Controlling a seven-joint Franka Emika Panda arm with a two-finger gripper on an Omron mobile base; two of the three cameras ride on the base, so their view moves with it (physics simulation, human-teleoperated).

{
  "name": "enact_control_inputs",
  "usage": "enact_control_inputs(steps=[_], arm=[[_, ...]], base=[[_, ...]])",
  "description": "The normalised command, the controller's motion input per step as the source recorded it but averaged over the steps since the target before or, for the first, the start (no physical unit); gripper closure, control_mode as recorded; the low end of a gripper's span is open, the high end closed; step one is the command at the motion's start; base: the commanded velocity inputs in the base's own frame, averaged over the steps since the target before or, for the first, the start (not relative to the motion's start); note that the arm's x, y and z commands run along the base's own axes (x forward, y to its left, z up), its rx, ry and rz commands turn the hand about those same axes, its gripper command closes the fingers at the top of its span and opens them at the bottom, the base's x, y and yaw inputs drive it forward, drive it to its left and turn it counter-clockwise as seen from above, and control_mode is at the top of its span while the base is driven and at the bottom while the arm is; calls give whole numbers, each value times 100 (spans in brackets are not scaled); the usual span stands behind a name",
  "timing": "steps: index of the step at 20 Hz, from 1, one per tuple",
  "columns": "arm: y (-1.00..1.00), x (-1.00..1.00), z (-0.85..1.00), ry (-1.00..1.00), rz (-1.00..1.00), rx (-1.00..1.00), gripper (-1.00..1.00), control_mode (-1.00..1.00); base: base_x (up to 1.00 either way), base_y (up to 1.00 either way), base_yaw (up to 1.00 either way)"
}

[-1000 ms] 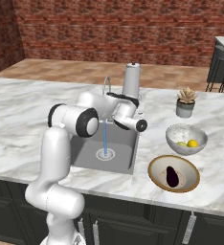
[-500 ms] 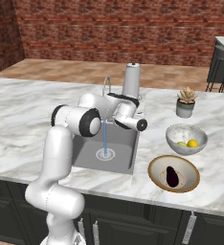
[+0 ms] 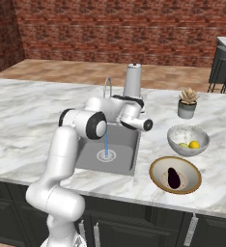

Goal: Pick the lemons from the sink and place them in one bowl. Place the eggplant in the other bowl. Then turn off the sink faucet.

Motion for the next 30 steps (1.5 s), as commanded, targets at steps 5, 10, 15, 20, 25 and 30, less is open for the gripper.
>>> enact_control_inputs(steps=[5,10,15,20,25,30], arm=[[1,5,0,0,5,0,-100,-100],[0,15,-5,0,7,0,-100,-100],[0,20,0,0,6,0,-100,-100],[15,10,0,0,5,0,-100,-100],[25,3,0,0,0,0,-100,-100],[21,0,-12,0,0,0,-100,-100]], base=[[0,0,0],[0,0,0],[0,0,0],[0,0,0],[0,0,0],[0,0,0]])
